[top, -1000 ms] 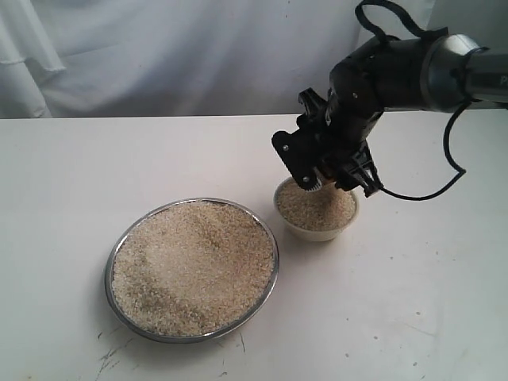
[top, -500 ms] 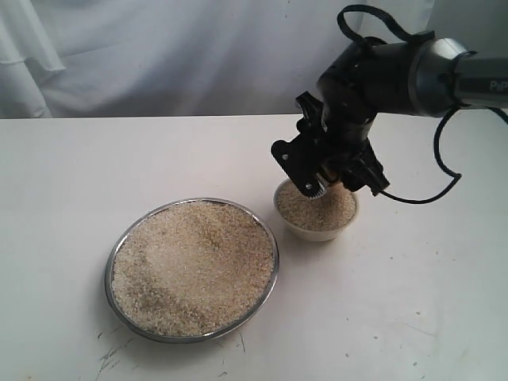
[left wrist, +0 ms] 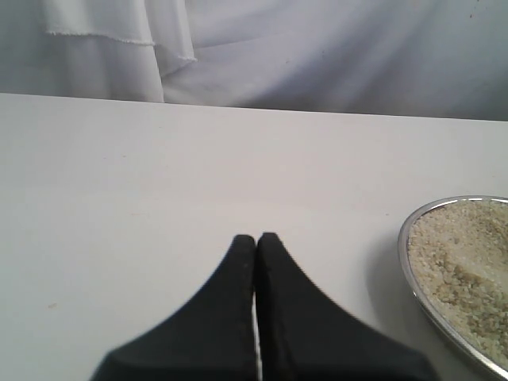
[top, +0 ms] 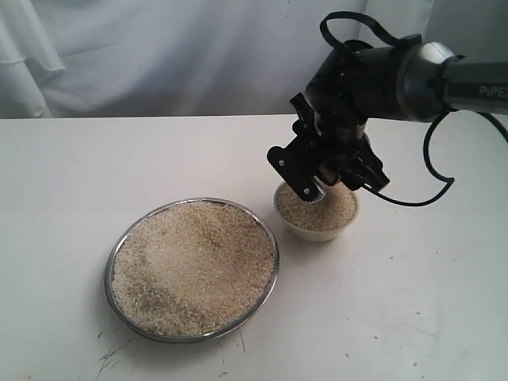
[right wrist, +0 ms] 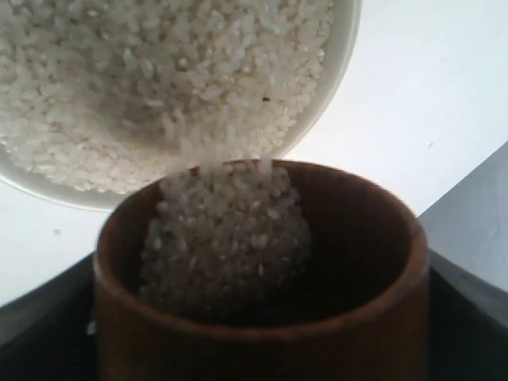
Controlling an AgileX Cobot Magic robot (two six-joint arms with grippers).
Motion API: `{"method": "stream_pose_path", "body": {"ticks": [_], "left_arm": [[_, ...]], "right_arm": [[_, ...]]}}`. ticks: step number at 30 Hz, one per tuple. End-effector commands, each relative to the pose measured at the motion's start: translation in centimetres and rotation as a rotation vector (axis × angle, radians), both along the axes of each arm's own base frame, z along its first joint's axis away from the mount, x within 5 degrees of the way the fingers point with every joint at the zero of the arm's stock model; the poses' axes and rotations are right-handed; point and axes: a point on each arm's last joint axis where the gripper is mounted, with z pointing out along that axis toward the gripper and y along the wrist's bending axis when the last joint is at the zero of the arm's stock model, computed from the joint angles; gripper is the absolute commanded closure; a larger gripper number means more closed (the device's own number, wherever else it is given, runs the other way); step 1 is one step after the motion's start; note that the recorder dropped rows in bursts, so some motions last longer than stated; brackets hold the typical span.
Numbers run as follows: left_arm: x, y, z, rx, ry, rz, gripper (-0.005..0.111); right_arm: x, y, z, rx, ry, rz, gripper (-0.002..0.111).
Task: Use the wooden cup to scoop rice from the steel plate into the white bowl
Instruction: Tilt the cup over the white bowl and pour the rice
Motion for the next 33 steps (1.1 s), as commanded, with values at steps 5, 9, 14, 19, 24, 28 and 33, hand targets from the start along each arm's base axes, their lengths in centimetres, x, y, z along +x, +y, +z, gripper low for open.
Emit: {"method": "stream_pose_path", "body": {"ticks": [5,9,14,19,24,28,33], "left_arm": [[0.02,-0.01,-0.01,0.002,-0.013,-0.002,0.107],[0.02,-0.01,-0.01,0.002,-0.013,-0.002,0.107],[0.02,-0.01,-0.01,0.002,-0.013,-0.002,0.107],[0.02,-0.01,-0.01,0.002,-0.013,-0.002,0.107],[0.02,-0.01,-0.01,0.002,-0.013,-0.002,0.107],[0.02,-0.01,-0.01,0.002,-0.013,-0.002,0.107],[0.02,-0.01,-0.01,0.002,-0.013,-0.002,0.107]], "right_arm": [[-0.67,0.55,0.42,-0.062,-0.03,0.013,0.108],[-0.92,0.89,0.44,-0.066,-0.034,0.02,0.108],[-1.2,1.19,0.46,-0.08,-0.035,0.029,0.108],[-1.1,1.05,0.62,-0.114,-0.056,0.036,0.108],[-1.07,1.03,0.65,-0.119,-0.06,0.038,0.108],[-0.86,0.91,0.84,-0.151,-0.086,0.055,0.108],[-0.85,0.86,0.87,-0.158,-0.088,0.055,0.108]]}}
